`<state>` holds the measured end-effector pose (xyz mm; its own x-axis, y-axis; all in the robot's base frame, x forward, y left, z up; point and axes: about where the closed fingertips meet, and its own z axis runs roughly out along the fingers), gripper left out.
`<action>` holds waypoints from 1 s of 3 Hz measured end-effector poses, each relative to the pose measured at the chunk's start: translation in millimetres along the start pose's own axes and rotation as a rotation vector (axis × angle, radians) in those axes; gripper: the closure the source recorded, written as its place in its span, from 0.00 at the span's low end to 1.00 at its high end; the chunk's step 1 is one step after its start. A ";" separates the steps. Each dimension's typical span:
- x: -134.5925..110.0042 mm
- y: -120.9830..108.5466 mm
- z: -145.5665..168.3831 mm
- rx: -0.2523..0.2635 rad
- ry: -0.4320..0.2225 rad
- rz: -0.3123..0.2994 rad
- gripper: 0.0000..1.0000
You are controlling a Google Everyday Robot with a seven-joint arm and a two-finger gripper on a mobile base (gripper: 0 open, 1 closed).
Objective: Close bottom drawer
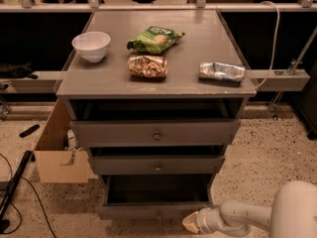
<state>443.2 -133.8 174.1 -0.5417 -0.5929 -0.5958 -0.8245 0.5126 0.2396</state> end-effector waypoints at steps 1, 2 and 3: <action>-18.9 -17.6 4.4 0.028 -0.005 -0.007 1.00; -18.8 -18.4 16.7 0.047 -0.020 -0.023 1.00; -18.9 -18.2 17.2 0.047 -0.020 -0.024 0.82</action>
Offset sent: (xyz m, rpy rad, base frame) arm 0.0333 0.0167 -0.0159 -0.0177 -0.0919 -0.0212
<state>471.2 -121.3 167.8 -0.5184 -0.5927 -0.6164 -0.8282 0.5274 0.1894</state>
